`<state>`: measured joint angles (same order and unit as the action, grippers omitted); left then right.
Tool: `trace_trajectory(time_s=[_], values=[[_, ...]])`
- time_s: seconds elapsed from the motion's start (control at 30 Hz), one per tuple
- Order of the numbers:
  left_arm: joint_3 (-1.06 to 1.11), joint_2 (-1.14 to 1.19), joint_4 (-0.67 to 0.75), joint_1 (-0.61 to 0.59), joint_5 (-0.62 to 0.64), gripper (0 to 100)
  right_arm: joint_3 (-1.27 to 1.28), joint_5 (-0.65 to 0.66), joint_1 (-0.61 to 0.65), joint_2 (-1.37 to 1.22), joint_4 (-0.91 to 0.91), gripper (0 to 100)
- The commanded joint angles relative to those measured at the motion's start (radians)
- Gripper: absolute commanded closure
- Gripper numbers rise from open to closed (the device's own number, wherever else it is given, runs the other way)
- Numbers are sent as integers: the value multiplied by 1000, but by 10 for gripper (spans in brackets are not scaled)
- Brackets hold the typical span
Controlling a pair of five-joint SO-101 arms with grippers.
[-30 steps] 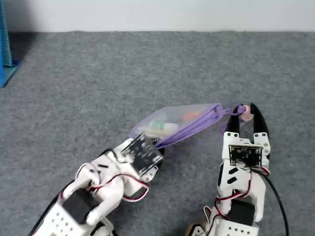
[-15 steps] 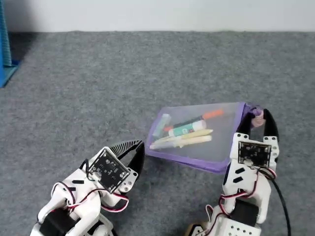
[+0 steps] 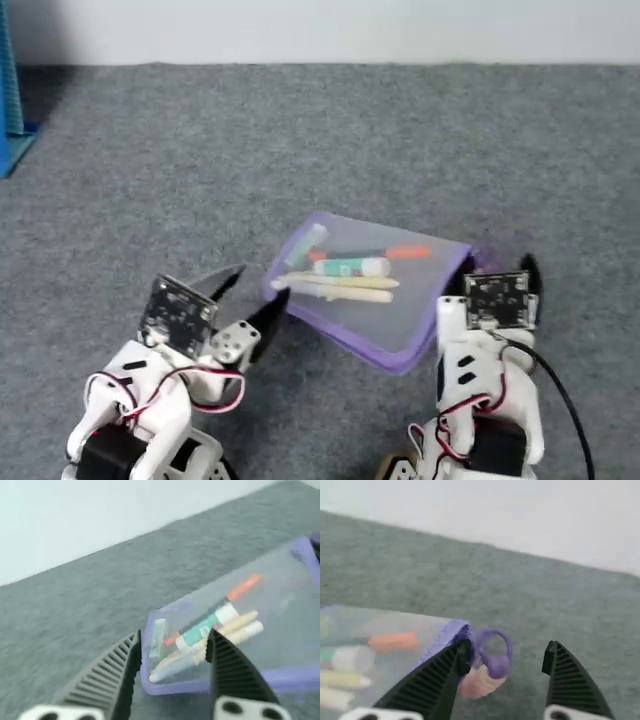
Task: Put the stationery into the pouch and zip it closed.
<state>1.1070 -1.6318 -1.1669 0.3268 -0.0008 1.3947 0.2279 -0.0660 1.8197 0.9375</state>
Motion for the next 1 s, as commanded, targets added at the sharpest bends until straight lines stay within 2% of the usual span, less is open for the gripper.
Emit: trace_trajectory(time_s=[0.0,0.13,0.23,0.37,0.63,0.83,0.97], values=[[-44,-21,-26,-89,12,786,31,-57,145,-4,-19,747],[-44,-107,-77,-149,12,786,107,-97,302,-4,-101,747],[-42,-193,-132,-164,12,784,153,-112,354,-4,-127,747],[-41,-178,-152,-170,12,785,117,-112,309,-4,-31,747],[-31,-186,-149,-201,12,784,-121,-107,271,-4,360,747],[33,-187,-115,-207,11,784,-133,-106,236,-4,395,747],[76,-187,-115,-212,8,785,-117,-106,143,-4,381,747]])
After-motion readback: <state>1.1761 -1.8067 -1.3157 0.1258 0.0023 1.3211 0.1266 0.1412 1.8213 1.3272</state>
